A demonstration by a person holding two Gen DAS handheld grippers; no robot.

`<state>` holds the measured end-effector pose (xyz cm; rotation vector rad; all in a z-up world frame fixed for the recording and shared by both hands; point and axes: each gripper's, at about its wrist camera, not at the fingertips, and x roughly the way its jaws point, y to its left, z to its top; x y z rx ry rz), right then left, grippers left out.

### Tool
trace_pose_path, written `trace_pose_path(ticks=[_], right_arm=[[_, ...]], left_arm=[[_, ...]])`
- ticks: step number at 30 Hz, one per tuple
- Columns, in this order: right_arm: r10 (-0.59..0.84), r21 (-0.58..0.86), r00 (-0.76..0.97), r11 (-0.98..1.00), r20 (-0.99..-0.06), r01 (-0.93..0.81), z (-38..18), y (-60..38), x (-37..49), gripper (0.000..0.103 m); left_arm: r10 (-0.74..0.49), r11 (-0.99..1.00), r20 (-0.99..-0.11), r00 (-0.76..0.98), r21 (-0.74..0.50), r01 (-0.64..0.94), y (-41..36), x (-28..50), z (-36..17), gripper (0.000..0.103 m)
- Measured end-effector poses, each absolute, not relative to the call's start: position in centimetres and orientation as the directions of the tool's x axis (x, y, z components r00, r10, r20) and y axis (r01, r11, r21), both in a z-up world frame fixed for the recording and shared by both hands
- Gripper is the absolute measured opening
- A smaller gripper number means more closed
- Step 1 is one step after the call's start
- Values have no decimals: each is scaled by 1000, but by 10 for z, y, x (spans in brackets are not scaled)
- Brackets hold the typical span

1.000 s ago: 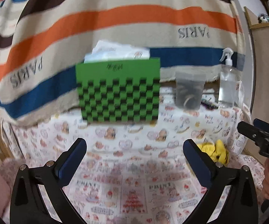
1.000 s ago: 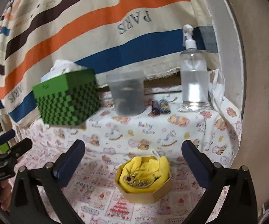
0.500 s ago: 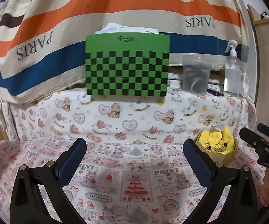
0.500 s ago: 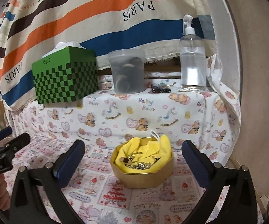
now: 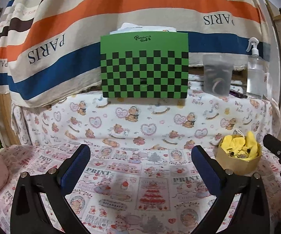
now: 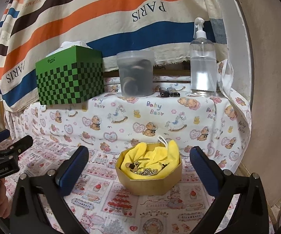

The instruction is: Organize jewelry

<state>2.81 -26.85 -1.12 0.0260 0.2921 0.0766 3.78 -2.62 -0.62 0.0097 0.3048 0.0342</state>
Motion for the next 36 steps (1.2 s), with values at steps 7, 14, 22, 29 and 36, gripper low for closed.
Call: trace_pose_path(ticks=[7, 14, 22, 29, 36], right_arm=[[80, 25, 956, 997, -283, -75, -11, -268, 27, 103], [79, 24, 955, 997, -285, -76, -11, -268, 27, 103], [80, 23, 955, 997, -286, -77, -11, -268, 28, 103], [79, 22, 955, 997, -285, -76, -11, -267, 28, 103], [81, 22, 955, 997, -285, -78, -11, -267, 28, 103]], left_arm=[[50, 999, -306, 951, 26, -44, -28, 39, -6, 103], [53, 999, -303, 952, 29, -47, -28, 38, -6, 103], [48, 999, -305, 951, 25, -42, -28, 39, -6, 103], [52, 999, -306, 951, 26, -46, -28, 39, -6, 103], [57, 998, -308, 950, 28, -50, -28, 39, -7, 103]])
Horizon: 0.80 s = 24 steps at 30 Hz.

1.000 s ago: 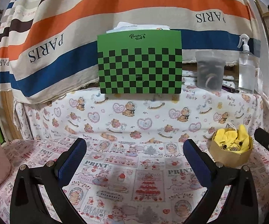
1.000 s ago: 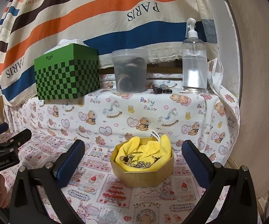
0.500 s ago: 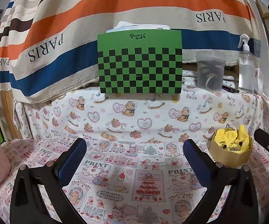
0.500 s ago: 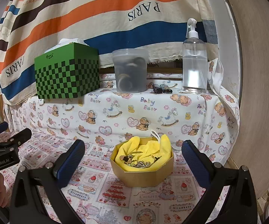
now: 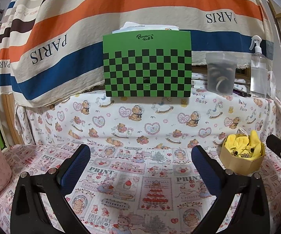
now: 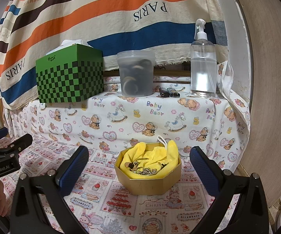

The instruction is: Organize jewelry

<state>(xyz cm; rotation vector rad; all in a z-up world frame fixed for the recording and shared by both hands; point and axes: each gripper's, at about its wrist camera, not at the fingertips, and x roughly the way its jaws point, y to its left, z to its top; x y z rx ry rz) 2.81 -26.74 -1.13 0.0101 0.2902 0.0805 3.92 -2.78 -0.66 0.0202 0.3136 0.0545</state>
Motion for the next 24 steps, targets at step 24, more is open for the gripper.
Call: trace_pose_path(ticks=[24], right_arm=[[82, 21, 955, 997, -286, -79, -11, -267, 28, 103]], left_arm=[[49, 999, -317, 947, 24, -44, -28, 40, -6, 103]])
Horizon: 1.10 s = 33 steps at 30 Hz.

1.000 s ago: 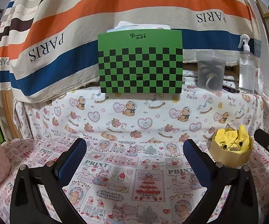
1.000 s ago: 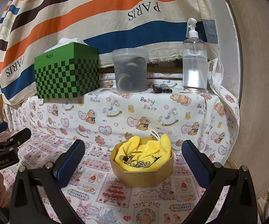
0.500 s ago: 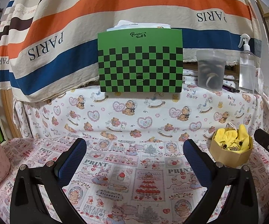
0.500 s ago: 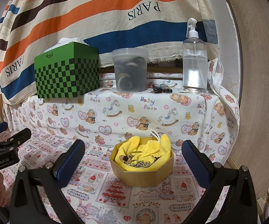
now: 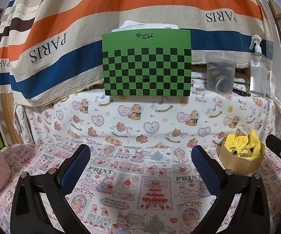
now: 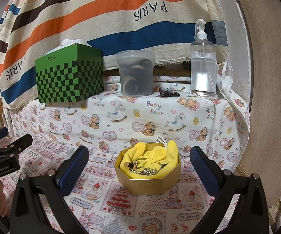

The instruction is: Organize jewelry

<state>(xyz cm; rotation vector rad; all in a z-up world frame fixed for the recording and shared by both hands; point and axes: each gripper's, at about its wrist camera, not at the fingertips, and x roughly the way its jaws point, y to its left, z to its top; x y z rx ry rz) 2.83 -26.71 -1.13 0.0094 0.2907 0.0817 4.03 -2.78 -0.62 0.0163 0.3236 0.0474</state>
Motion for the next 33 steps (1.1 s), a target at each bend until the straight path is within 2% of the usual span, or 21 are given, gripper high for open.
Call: trace_pose_path(ticks=[33], right_arm=[[82, 20, 954, 997, -287, -80, -12, -267, 29, 103]], left_arm=[[50, 999, -328, 943, 21, -45, -28, 41, -7, 103]])
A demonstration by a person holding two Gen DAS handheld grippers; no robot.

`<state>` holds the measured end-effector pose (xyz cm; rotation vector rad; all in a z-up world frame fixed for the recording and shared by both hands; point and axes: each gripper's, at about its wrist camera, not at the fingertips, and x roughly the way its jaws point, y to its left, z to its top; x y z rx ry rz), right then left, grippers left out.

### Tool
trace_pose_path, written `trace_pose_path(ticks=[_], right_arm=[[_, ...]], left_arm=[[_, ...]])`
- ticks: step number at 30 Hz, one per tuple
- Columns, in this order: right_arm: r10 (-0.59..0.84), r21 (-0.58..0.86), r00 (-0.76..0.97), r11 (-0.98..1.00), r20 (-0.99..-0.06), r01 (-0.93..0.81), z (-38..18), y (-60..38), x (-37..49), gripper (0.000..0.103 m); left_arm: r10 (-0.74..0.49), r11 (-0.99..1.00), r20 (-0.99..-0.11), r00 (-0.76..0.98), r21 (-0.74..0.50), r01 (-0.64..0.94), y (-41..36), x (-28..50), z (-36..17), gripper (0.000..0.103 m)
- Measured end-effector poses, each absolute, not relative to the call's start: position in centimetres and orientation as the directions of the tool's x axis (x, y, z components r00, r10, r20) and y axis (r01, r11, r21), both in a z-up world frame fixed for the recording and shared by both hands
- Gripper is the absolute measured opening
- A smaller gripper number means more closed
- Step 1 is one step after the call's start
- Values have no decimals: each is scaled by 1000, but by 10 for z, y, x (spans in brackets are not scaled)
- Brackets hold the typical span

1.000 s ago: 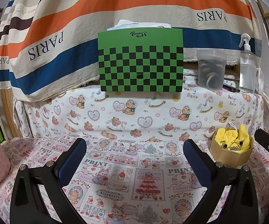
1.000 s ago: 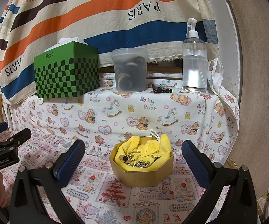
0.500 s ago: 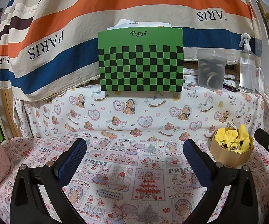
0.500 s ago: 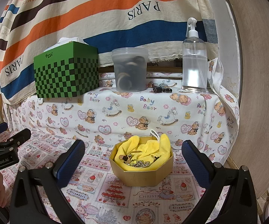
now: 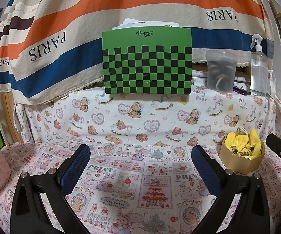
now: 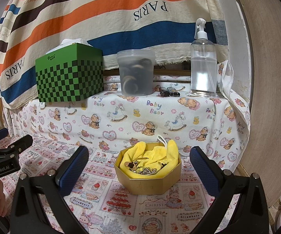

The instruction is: Organize jewelry

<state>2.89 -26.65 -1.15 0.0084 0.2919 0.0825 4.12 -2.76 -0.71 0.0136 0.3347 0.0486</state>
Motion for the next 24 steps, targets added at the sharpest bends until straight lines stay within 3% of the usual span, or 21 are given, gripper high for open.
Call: trace_pose_path(ticks=[24], right_arm=[[83, 20, 954, 997, -289, -80, -12, -266, 30, 103]], left_arm=[[47, 999, -314, 948, 10, -47, -27, 36, -5, 103]])
